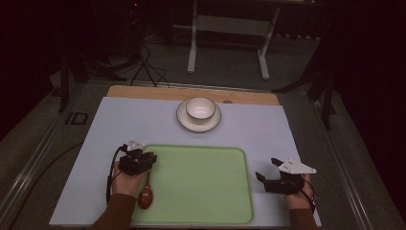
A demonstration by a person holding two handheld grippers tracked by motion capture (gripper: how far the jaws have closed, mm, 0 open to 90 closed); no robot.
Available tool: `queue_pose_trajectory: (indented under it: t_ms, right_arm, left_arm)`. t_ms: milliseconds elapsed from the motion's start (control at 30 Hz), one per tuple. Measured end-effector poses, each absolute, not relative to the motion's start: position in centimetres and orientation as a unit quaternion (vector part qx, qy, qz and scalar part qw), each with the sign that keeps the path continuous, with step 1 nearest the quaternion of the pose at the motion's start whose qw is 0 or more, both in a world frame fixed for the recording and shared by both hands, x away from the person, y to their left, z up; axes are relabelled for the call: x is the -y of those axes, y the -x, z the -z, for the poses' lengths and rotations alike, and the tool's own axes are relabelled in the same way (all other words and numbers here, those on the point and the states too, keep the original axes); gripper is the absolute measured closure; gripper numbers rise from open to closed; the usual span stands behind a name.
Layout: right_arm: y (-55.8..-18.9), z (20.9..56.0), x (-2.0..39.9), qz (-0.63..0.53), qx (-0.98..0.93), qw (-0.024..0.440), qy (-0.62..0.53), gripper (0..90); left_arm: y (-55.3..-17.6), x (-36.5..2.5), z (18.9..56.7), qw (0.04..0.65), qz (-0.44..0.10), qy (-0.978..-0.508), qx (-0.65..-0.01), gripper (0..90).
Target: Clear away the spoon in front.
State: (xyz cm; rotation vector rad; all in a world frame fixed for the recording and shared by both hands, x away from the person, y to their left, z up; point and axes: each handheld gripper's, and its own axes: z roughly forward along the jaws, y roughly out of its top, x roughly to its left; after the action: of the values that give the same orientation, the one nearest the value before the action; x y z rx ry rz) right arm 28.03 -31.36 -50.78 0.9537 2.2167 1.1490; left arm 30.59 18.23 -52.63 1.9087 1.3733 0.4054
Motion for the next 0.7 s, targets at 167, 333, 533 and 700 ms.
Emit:
queue_pose_trajectory:
  t_ms: [167, 333, 533, 700]
  right_arm:
    - [-28.0, 50.8, 31.3, -0.418, -0.807, 0.233, -0.345, 16.5]
    - [-28.0, 50.7, 31.3, -0.419, -0.807, 0.233, -0.345, 16.5]
    - [-28.0, 50.7, 31.4, -0.419, -0.807, 0.233, -0.346, 16.5]
    - [-28.0, 50.7, 31.4, -0.420, -0.806, 0.233, -0.346, 16.5]
  left_arm:
    - [-30.6, -18.4, 52.6, 0.361, -0.172, -0.743, -0.537, 56.7]
    - [-30.4, -18.4, 52.3, 0.354, -0.196, -0.738, -0.539, 49.6]
    - [-29.9, -19.2, 51.5, 0.372, -0.214, -0.724, -0.540, 43.5]
    - [-29.6, -19.7, 51.0, 0.377, -0.224, -0.720, -0.538, 41.5]
